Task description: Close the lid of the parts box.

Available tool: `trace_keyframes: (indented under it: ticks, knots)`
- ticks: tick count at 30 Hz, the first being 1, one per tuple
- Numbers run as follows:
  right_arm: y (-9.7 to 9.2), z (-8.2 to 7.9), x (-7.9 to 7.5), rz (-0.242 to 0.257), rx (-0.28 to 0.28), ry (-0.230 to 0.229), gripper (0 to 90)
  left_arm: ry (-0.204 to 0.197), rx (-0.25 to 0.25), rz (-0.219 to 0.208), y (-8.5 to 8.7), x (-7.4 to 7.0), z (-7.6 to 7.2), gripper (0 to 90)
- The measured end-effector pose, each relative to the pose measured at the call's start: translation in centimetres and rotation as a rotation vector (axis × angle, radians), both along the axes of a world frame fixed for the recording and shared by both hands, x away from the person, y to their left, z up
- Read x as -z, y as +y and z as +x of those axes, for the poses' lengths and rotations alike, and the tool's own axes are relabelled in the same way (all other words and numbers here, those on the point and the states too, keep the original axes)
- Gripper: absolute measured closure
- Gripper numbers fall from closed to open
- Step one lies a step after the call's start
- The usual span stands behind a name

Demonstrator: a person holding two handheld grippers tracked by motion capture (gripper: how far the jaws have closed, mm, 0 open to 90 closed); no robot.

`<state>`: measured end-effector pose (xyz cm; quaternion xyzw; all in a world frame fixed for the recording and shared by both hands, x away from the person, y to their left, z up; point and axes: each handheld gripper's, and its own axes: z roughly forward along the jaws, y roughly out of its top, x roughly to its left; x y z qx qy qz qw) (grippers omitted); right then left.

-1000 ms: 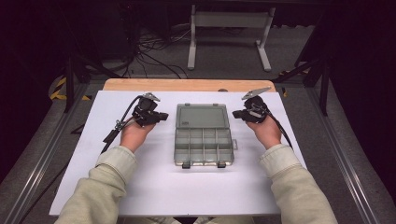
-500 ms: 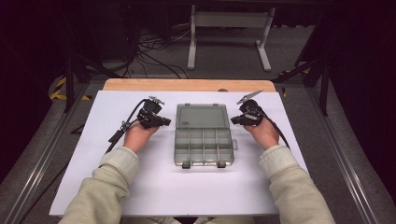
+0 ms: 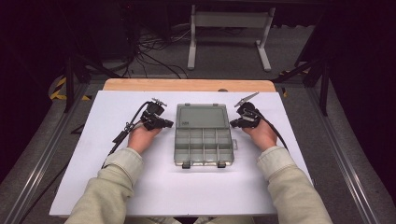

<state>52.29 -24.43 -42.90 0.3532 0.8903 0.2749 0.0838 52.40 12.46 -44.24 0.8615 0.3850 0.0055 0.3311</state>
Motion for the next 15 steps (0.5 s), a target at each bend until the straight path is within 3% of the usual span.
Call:
trace_keyframes:
  ticks: [5, 15]
  knots:
    - [0.1, 0.01, 0.34, 0.005, -0.011, 0.006, 90.0, -0.008, 0.02, 0.014, -0.36, 0.45, -0.04, 90.0]
    - [0.08, 0.0, 0.51, 0.013, -0.016, 0.007, 90.0, -0.014, 0.022, -0.005, -0.61, 0.68, -0.07, 90.0]
